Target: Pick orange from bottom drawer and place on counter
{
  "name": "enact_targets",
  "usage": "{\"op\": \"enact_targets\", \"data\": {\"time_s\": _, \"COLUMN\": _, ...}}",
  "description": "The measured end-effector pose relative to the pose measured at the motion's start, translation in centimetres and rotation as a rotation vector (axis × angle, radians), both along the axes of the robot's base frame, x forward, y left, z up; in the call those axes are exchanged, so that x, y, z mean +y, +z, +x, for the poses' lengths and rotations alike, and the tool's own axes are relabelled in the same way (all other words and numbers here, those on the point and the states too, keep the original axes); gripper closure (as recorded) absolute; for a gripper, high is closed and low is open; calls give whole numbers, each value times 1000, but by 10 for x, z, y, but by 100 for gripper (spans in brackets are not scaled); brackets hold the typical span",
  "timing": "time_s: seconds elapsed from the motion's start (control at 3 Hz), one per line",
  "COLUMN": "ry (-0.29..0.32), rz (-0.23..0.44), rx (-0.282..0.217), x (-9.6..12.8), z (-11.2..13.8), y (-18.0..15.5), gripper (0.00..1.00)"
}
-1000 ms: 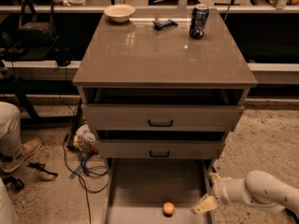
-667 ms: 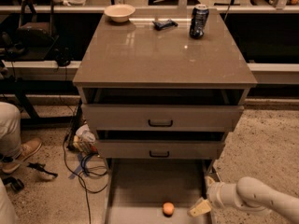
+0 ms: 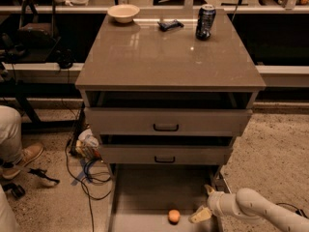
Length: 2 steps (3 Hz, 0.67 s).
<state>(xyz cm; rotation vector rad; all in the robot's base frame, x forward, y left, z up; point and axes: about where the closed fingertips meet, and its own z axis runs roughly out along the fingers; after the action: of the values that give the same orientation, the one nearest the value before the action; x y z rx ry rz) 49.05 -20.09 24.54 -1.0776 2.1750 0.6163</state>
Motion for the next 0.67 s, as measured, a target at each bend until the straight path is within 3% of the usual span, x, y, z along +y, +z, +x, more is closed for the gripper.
{"op": "enact_targets", "data": {"time_s": 0.33, "ry": -2, "rz": 0, "rx": 1, "x": 0, "z": 0, "y": 1, "gripper": 0}}
{"op": "enact_targets", "data": {"time_s": 0.67, "ry": 117, "rz": -16, "rx": -14, "x": 19, "z": -2, "y": -25, "gripper": 0}}
